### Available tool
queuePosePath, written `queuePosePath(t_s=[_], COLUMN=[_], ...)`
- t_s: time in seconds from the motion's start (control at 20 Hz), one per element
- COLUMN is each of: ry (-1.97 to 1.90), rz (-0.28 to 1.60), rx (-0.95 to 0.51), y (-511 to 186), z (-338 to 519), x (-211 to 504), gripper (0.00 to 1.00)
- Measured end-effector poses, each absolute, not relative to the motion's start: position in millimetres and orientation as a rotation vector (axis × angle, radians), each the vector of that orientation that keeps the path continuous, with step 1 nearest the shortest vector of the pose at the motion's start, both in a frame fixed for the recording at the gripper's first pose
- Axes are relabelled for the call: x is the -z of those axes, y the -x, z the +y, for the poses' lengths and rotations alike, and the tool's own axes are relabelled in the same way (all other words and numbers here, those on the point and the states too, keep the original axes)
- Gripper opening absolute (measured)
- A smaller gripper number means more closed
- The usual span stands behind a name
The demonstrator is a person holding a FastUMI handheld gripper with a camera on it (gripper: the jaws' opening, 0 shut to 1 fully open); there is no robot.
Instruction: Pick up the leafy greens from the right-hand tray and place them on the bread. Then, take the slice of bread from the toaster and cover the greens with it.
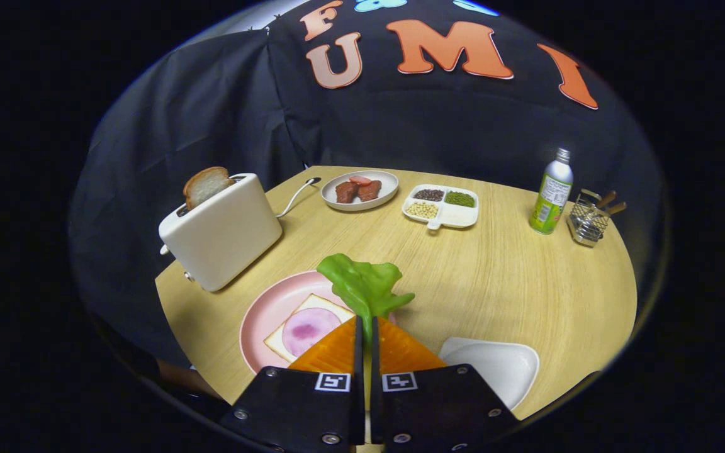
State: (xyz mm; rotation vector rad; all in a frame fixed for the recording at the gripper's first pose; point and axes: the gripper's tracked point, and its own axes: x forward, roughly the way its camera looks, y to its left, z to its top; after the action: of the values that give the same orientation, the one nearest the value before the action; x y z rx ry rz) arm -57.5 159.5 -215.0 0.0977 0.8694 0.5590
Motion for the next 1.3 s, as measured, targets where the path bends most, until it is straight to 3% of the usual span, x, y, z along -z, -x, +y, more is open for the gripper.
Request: queuePosePath(t_s=[0.4,0.95,1.05,1.3], ry=[-0.085,-0.006,-0.003,0.001], rz=[0.931,0.956,0.950,0.914], rx=[-0.639,-0.701,-0.691,-0.651], y=[64.6,83.4,81.9,77.2], z=[203.9,227.1,228.3,225.5], x=[238.5,254.2,252.7,236.5], gripper=[0.05,0.22,0.29,0.60])
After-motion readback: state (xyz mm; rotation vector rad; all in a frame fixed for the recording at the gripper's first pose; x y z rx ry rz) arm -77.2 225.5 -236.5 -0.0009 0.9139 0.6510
